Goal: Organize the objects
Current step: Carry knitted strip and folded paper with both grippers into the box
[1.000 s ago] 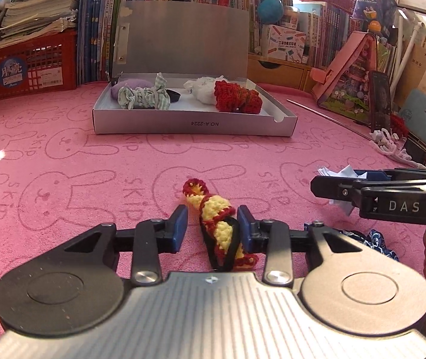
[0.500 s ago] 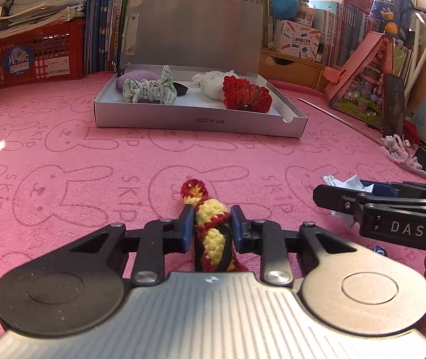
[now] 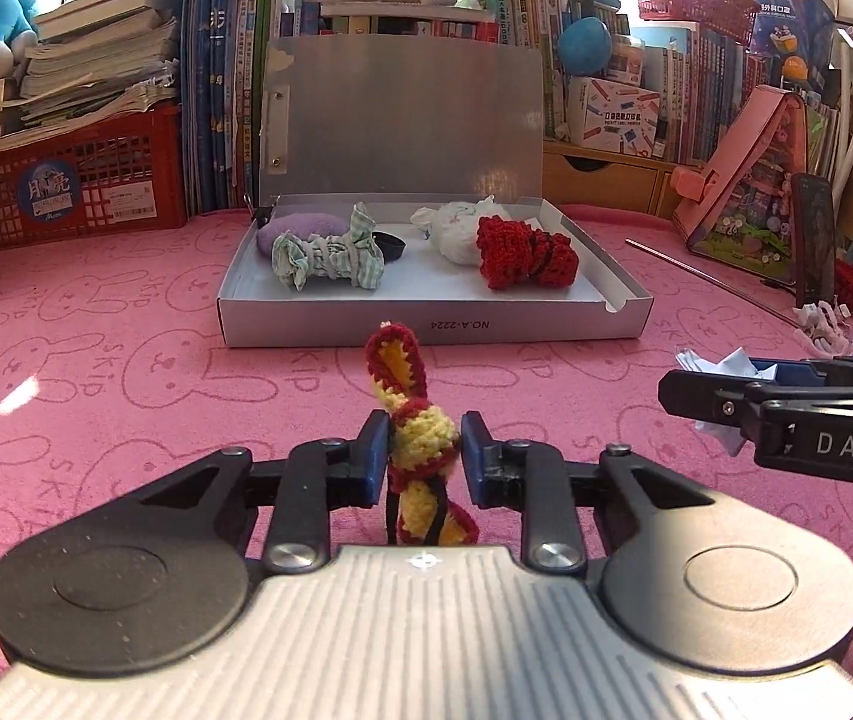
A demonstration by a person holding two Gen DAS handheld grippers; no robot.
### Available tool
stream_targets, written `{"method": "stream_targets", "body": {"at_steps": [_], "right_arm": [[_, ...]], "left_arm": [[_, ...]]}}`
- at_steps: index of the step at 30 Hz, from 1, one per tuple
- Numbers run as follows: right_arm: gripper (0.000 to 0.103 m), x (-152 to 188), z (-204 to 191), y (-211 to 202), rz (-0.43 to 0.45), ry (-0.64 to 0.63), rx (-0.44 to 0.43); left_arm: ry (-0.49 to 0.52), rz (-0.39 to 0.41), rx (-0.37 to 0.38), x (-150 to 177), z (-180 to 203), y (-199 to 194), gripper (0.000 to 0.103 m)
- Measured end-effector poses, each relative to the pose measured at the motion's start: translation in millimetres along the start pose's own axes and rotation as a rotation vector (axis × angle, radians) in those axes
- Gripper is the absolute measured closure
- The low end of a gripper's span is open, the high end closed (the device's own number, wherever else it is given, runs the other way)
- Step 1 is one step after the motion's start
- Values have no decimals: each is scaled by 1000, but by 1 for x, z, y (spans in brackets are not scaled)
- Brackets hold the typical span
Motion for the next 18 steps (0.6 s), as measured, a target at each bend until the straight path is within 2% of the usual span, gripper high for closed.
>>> {"method": "stream_targets", "body": {"at_steps": [13,16,18], "right_arm": [[44,-50,6,31,17,38,16],[44,-57,10,38,22,56,29],[44,-58,13,39,22,73,28]], "left_arm": [[-8,45,-18,-43,-31,25,73],[-17,33,-17,-43,-34,32,73],[-19,17,18,-35,-29,33,72]]}}
Point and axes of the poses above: each gripper's, at about its wrist camera, not at the fingertips, and y roughly the way its jaws point, z to its right, x to its underside, the point moved 10 cm from there along y, roughly the way its jaws point, and after that the axes turned 12 degrees about y, right-handed, at the moved point
